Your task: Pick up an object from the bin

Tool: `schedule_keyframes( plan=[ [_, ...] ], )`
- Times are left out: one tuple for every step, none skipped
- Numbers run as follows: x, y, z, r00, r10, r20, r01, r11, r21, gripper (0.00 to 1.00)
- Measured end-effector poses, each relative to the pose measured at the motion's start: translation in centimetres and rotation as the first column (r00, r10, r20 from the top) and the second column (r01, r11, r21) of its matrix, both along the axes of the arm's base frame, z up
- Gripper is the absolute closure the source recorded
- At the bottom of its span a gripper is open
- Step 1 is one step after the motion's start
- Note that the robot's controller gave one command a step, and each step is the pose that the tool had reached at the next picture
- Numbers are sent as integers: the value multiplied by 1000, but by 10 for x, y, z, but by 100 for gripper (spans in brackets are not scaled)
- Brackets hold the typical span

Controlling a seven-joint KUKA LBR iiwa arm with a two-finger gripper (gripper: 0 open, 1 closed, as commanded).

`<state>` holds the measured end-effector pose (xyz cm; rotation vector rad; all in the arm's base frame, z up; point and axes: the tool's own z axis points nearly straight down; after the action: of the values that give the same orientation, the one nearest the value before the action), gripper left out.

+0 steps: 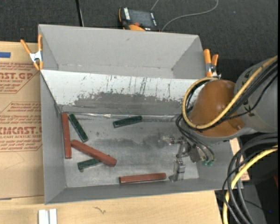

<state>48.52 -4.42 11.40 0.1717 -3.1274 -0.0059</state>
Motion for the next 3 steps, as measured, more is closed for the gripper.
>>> schedule_keyframes(
  plan=[
    [-2, 10, -44, 997, 70, 26, -69, 998, -4, 0],
    [1, 21, -42, 1000, 19, 17, -19, 1000, -3, 0],
    [78, -11, -43, 1000, -7, 18, 7, 1000, -4, 0]
  ],
)
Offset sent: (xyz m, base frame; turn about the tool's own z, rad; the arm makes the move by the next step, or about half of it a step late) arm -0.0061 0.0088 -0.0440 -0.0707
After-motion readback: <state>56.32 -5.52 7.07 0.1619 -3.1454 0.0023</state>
